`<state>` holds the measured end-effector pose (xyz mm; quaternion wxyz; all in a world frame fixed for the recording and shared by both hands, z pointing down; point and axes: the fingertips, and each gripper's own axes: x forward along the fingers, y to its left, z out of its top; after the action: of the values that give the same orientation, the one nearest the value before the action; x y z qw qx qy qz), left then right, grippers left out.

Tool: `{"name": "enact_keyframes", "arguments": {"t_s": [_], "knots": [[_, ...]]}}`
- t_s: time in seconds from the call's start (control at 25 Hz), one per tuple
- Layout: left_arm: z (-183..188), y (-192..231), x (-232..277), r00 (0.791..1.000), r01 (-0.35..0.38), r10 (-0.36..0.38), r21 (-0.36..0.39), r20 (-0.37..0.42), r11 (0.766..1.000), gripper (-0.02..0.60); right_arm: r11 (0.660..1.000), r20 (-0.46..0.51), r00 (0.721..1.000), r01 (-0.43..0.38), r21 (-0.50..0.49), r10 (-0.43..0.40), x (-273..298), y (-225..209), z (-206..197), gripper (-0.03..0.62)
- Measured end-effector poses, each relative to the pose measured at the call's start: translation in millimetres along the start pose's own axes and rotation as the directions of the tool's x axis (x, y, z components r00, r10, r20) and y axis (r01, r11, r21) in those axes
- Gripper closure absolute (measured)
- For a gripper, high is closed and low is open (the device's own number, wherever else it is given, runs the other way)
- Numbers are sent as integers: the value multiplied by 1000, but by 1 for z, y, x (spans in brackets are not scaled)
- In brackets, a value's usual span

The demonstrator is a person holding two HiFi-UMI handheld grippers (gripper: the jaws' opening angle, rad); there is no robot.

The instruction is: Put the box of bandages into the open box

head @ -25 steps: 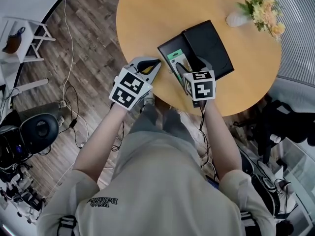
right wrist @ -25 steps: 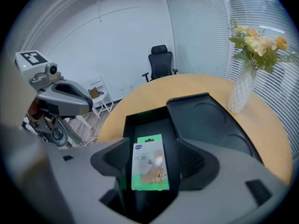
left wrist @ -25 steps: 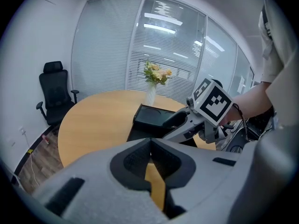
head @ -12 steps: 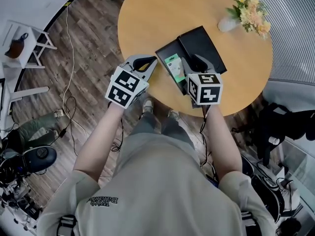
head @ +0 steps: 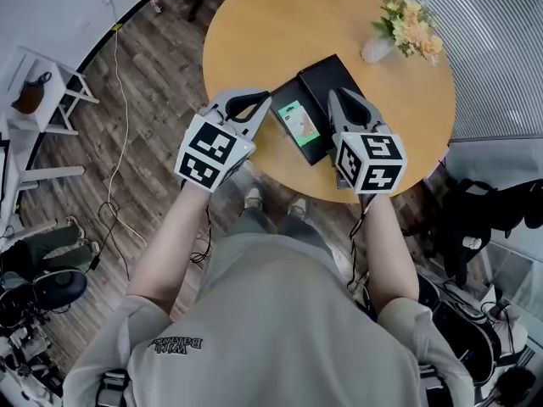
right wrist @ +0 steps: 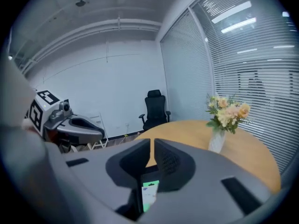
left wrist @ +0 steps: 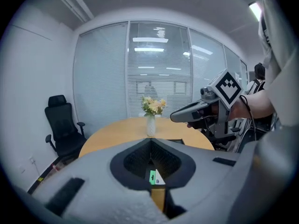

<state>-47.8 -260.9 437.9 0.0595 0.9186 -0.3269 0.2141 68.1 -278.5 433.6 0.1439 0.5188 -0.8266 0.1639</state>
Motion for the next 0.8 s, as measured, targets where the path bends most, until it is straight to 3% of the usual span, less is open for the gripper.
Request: {"name": "enact_keyframes", "arguments": {"t_s": [0.16, 0.36, 0.8], "knots": [[40, -6, -19, 997, -16, 12, 48, 78, 999, 558, 1000, 94, 995, -23, -7, 24, -32, 9, 37, 551], [79, -16, -40, 989, -58, 33, 170, 142, 984, 558, 999, 211, 977, 2, -52, 9, -76, 13, 85, 553], [165, -41, -91, 954, -90, 10, 254, 299, 963, 558, 992, 396, 917, 16, -128, 37, -153, 33, 164, 554]]}}
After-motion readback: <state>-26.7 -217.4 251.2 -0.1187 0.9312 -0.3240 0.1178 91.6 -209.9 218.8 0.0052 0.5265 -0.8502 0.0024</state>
